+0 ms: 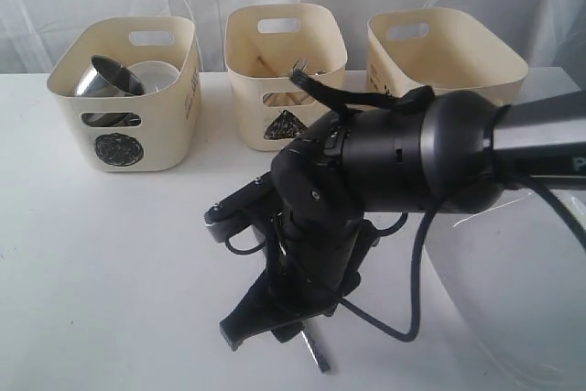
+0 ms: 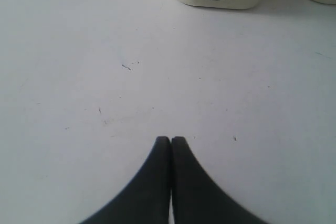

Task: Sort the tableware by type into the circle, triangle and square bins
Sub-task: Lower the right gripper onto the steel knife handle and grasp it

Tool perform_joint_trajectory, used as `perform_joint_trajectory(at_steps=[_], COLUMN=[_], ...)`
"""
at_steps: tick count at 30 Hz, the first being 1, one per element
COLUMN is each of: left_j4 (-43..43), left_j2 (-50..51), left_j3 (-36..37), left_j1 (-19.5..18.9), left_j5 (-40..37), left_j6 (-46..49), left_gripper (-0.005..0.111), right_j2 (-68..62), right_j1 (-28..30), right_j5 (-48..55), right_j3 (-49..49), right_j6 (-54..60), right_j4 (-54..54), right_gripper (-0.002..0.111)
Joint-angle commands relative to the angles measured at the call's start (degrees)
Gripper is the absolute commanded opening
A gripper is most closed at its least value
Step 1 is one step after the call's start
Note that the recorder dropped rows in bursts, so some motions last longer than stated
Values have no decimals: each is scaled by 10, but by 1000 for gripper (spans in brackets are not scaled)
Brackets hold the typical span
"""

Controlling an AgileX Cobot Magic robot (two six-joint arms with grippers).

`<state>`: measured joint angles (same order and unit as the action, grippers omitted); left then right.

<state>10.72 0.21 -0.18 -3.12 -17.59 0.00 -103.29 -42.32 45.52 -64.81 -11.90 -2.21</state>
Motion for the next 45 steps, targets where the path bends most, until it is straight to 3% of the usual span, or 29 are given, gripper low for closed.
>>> perform_joint_trajectory(at_steps=[1,5,12,25,30,34,38,41,45], left_j4=[3,3,3,3,3,3,3,3,3], left_j2=[-2,-2,-2,-2,-2,-2,-2,-2,-2], left_j3=[2,2,2,2,2,2,2,2,2], left_j1=[4,4,4,4,4,4,4,4,4], left_j5=[0,0,0,0,0,0,0,0,0], left_j6=[0,0,0,0,0,0,0,0,0], left_gripper=[0,0,0,0,0,0,0,0,0], right_j2=[-27,-49,-51,-71,-72,-72,-72,-72,-76], right_j1=[8,10,12,17,18,18,18,18,18], right_j5=[-22,-40,23,-20,-45,-92,-114,-116,-145], right_j3=[2,2,2,2,2,2,2,2,2], right_j6=[-25,-25,-20,88,109,122,107,-52,-67], right_j4=[-13,-19,0,16,16,16,52,50,50], right_gripper=[51,51,50,50,41,41,32,32,32])
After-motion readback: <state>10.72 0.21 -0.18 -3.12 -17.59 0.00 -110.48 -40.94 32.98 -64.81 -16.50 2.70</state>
